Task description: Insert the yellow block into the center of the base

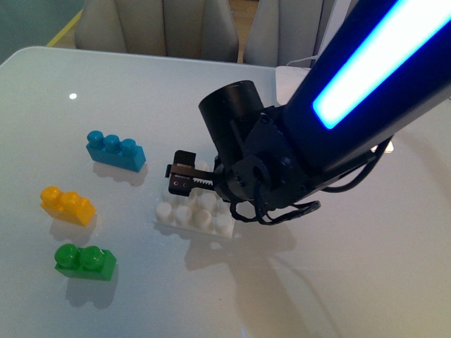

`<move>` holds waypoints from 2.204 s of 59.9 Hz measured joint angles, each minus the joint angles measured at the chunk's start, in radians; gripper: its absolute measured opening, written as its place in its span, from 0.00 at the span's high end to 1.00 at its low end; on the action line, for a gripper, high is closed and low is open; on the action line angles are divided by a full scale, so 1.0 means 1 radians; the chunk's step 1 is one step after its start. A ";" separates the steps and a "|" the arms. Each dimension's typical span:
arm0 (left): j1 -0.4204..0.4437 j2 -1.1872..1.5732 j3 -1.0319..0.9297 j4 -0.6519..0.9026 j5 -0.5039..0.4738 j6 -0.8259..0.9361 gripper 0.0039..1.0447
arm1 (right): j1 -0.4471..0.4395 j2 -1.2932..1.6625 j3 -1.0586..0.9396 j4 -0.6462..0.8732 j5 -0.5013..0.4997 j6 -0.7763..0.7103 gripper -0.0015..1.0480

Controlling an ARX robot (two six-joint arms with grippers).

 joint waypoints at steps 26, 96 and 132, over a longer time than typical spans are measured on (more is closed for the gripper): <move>0.000 0.000 0.000 0.000 0.000 0.000 0.07 | -0.154 -0.147 -0.144 0.146 -0.018 0.030 0.08; 0.000 0.000 0.000 0.000 0.000 0.000 0.07 | -0.430 -1.458 -1.194 0.645 0.056 -0.596 0.98; 0.000 0.000 0.000 0.000 0.000 0.000 0.07 | -0.572 -1.953 -1.247 0.227 -0.079 -0.599 0.98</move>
